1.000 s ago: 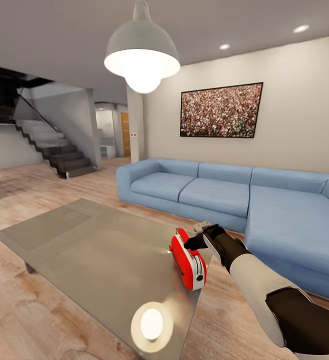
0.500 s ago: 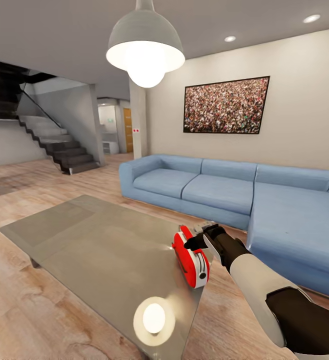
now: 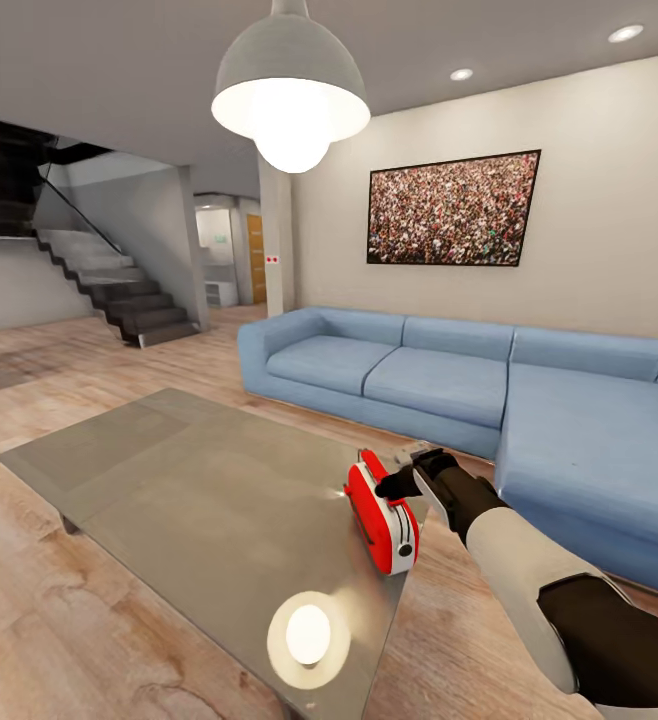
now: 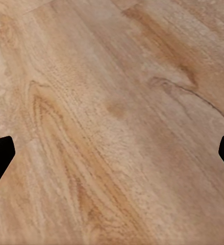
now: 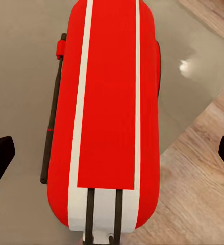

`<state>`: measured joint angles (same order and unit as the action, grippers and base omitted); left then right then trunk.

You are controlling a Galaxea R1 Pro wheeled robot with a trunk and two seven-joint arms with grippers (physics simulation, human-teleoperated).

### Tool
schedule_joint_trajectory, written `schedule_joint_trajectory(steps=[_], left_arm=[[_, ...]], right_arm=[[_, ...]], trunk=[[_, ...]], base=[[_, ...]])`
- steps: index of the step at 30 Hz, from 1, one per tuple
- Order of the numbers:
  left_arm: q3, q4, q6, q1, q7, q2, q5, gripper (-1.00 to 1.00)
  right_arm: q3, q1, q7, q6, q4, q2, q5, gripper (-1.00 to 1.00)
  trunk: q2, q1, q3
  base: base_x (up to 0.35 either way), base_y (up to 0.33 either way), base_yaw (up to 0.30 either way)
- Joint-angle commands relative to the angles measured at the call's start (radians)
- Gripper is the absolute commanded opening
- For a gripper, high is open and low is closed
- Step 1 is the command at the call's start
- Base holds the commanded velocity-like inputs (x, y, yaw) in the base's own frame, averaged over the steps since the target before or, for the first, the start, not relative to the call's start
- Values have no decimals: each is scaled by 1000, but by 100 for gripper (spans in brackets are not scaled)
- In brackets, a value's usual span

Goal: Turn on the radio receiver that's on the table in the living room.

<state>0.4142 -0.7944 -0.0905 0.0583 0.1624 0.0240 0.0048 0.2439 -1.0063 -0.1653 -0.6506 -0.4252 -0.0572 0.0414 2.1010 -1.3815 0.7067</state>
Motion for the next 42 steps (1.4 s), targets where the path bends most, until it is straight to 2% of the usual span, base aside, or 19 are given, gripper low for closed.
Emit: schedule_joint_trajectory(steps=[1,21,42], left_arm=[[0,0,0,0,0,0,0,100],[0,0,0,0,0,-1,0,100],[0,0,0,0,0,-1,0,100]], right_arm=[[0,0,0,0,0,0,0,100],[0,0,-2,0,-1,0,2,100],[-1,0,-2,0,-1,0,-5,100]], trunk=[[0,0,0],[0,0,27],[0,0,28]], base=[[0,0,0],[0,0,0],[0,0,0]])
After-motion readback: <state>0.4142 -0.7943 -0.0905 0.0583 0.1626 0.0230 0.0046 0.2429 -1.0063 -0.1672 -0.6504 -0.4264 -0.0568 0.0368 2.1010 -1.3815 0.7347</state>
